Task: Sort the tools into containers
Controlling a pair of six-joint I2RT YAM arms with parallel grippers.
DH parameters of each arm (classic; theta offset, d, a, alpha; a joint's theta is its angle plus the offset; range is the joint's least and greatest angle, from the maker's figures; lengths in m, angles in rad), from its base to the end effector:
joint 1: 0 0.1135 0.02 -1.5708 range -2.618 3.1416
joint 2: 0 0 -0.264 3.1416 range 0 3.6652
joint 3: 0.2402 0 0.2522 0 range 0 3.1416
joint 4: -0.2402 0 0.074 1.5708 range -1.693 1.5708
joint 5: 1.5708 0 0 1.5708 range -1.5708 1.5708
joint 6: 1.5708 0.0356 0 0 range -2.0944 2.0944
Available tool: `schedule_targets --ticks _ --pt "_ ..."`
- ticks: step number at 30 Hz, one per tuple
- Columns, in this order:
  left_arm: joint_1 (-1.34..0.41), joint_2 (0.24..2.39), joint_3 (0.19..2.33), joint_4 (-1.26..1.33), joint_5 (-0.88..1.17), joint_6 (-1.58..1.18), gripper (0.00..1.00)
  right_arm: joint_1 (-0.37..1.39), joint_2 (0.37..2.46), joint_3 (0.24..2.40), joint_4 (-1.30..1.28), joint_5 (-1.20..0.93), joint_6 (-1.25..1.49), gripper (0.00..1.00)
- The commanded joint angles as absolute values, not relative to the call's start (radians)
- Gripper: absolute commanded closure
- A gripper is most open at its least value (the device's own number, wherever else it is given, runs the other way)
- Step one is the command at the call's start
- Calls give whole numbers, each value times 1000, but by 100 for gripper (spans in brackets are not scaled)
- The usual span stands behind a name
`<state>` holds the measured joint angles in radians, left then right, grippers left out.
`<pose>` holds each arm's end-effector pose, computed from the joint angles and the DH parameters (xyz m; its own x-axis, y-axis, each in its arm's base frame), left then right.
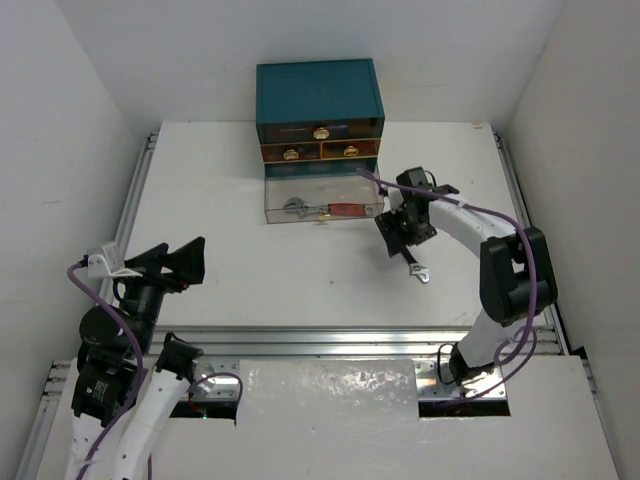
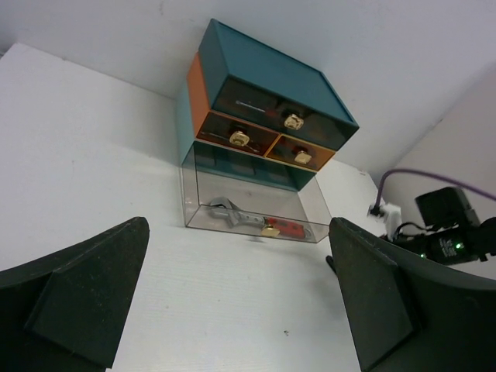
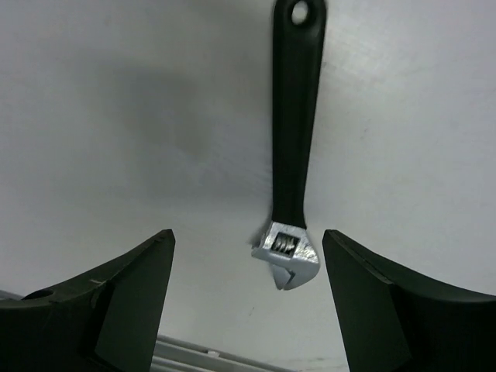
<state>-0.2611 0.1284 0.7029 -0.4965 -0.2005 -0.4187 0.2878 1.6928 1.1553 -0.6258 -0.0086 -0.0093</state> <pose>0.0402 -0.0034 0.3393 0.0439 -0.4241 -0.9045 0.0865 0.9036 -0.4195 0.3228 0.0959 0.2010 -0.8776 -0.2695 -0.3964 -0.2953 0.9554 0.0042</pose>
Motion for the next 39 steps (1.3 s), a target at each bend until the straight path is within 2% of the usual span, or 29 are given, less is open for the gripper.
schedule_targets --ticks 1,4,6,12,15,17,18,19,22,24,29,34,39 --pt "-252 117 699 -451 -181 -400 0 253 1692 1112 -624 -53 6 23" --pt "-252 114 699 -451 -179 -399 0 235 1744 1088 -594 -72 6 26" --pt "-252 110 699 -451 -178 -399 0 232 1776 1095 -586 -78 -24 33" --pt "-252 101 699 -451 -175 -397 0 219 1908 1134 -581 -25 -26 44" --pt "-253 95 698 -449 -173 -399 0 218 1930 1123 -557 14 -25 46" --pt "-252 92 698 -449 -172 -397 0 219 1945 1129 -560 18 -28 55" --pt "-252 92 698 -449 -172 -396 0 219 1951 1131 -564 28 -28 69" --pt "-252 91 698 -449 -170 -396 0 219 1957 1131 -571 40 -29 76" --pt "-252 83 698 -449 -172 -396 0 221 1971 1131 -583 66 -31 93" --pt "-252 77 698 -449 -173 -397 0 230 1932 1123 -574 45 -26 99" --pt "-252 71 698 -449 -173 -397 0 317 1689 1036 -450 -66 -44 100" --pt "-252 68 696 -449 -181 -399 0 405 1462 989 -302 -46 -109 100" --pt "-250 61 695 -449 -189 -403 0 495 1463 1049 -152 -41 -227 100"
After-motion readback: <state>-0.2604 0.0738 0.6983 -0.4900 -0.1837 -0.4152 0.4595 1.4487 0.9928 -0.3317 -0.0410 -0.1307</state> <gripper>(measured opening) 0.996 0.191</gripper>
